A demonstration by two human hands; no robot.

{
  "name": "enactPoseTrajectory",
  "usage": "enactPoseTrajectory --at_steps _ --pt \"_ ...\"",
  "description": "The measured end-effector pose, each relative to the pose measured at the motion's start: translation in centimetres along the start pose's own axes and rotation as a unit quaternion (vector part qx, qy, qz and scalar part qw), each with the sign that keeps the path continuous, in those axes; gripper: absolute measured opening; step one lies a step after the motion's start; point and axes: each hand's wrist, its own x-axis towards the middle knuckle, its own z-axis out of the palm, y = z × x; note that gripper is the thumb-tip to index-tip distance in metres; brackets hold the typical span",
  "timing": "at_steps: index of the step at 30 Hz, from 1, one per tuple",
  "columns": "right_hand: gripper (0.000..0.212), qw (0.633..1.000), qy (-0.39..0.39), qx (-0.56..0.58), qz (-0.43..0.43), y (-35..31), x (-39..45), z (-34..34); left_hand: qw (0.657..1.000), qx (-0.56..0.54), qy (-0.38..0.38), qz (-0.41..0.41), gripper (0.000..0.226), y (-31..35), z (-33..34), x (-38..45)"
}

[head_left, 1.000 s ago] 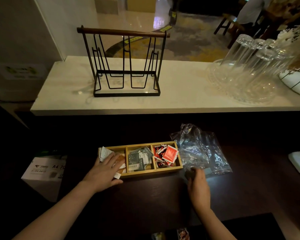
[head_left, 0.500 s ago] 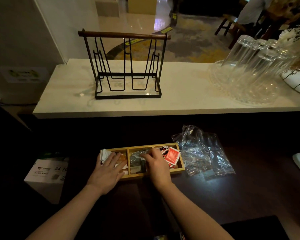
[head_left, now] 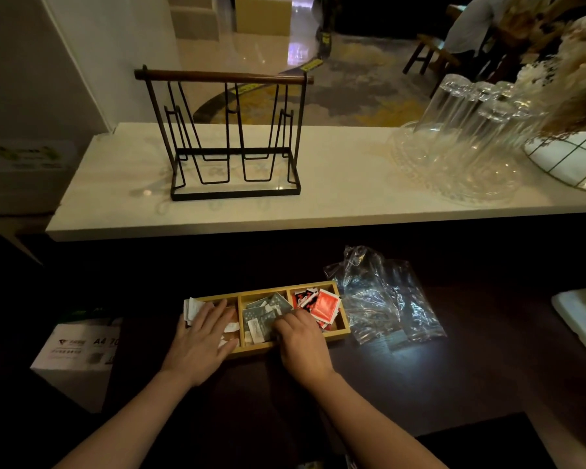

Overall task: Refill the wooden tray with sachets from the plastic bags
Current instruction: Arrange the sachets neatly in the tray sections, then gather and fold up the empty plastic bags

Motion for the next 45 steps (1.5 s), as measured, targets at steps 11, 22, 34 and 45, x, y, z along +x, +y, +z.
enactPoseTrajectory --at_steps 11,22,34,45 --pt "0.025 0.994 0.03 -0.001 0.1 5.9 -1.2 -3.0 0.984 -0.099 0.138 0.059 0.053 6.0 -5.8 0.4" --pt "0.045 0.862 0.038 0.039 0.503 18.9 -0.8 -7.2 0.961 -0.181 0.072 0.198 0.052 15.8 -6.6 2.8" --pt "0.086 0.781 -0.098 0.061 0.613 25.0 -4.1 -6.7 0.958 -0.078 0.018 0.276 0.056 20.0 -6.8 5.3" --pt "0.04 0.741 -0.027 0.362 0.565 27.0 -3.7 -7.8 0.914 0.266 -0.07 0.298 0.06 23.5 -5.5 9.4"
